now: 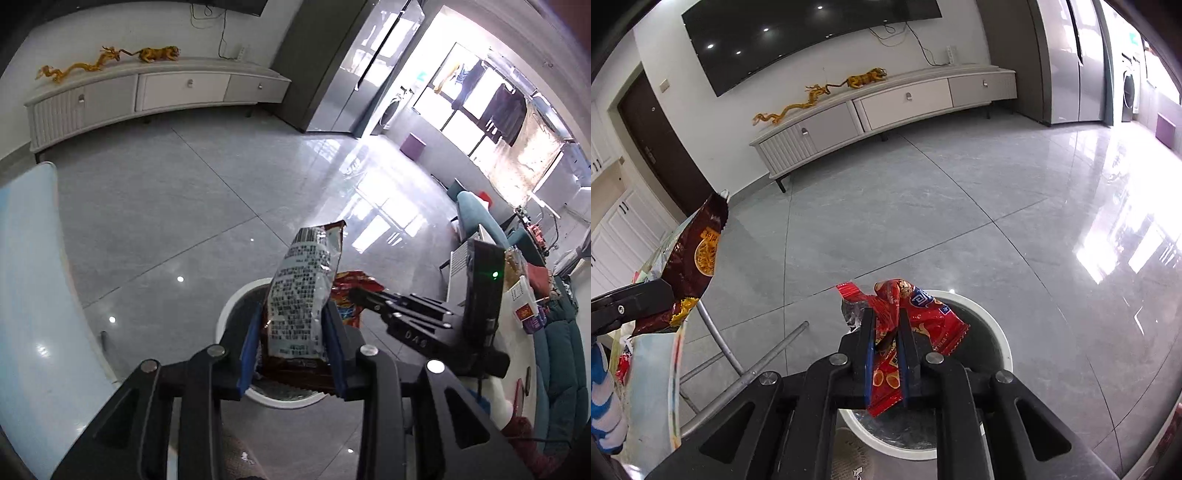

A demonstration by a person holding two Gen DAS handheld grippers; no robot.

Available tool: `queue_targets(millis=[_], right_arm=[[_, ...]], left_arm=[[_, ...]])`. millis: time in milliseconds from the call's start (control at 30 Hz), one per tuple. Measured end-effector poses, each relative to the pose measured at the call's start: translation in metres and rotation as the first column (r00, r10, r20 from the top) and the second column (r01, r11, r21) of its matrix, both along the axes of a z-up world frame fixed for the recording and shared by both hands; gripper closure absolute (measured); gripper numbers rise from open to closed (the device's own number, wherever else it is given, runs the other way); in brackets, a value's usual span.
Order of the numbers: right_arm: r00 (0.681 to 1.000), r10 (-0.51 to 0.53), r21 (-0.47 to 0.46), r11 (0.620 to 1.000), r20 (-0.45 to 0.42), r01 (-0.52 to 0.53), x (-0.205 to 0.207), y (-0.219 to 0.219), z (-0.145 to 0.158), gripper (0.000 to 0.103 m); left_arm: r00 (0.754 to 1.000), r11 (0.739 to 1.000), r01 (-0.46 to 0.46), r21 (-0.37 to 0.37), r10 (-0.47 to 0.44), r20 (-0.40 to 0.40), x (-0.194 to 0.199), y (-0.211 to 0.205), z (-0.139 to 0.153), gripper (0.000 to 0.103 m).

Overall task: Collect trash
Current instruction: 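Carry both snack bags over the bin and open both grippers, then grasp the white plastic bag with the left gripper while the right grasps the red-white wrapper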

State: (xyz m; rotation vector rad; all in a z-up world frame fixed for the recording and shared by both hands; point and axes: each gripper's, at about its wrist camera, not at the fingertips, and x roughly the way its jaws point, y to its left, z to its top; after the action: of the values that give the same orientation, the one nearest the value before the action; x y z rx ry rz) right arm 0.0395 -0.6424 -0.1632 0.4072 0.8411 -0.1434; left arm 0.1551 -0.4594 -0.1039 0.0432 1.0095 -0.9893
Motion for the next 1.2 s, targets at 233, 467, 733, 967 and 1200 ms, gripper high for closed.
queue_targets(millis=[233,467,733,967,1200], right_arm=[[0.997,-0.051,0.017,0.998,-0.057,0.052,-0.009,-0.023,-0.026,0.081],[0.999,-0.047,-0.008,0.999,-0.021,0.047,-0.024,-0.011,-0.002,0.081],[0.993,0.013,-0.047,0.999,0.113,-0.007,-0.038,0.031,0.064,0.081],[0.974,0.105,-0.112,0.990,0.200,-0.084,-0.046,0.085,0.123,0.076],[0.948,0.213,-0.148,0.972,0.238,-0.182,-0.036,0.149,0.159,0.076]], left_arm=[[0.999,1.000,0.031,0.000,-0.031,-0.042,0.003,-0.039,-0.013,0.047],[0.997,1.000,-0.009,-0.005,0.009,0.077,-0.011,-0.008,0.016,0.047],[0.966,0.994,-0.109,-0.032,0.113,0.233,-0.036,0.065,0.064,0.047],[0.928,0.979,-0.201,-0.028,0.199,0.316,-0.048,0.147,0.087,0.047],[0.889,0.939,-0.340,-0.047,0.337,0.309,-0.035,0.250,0.088,0.047]])
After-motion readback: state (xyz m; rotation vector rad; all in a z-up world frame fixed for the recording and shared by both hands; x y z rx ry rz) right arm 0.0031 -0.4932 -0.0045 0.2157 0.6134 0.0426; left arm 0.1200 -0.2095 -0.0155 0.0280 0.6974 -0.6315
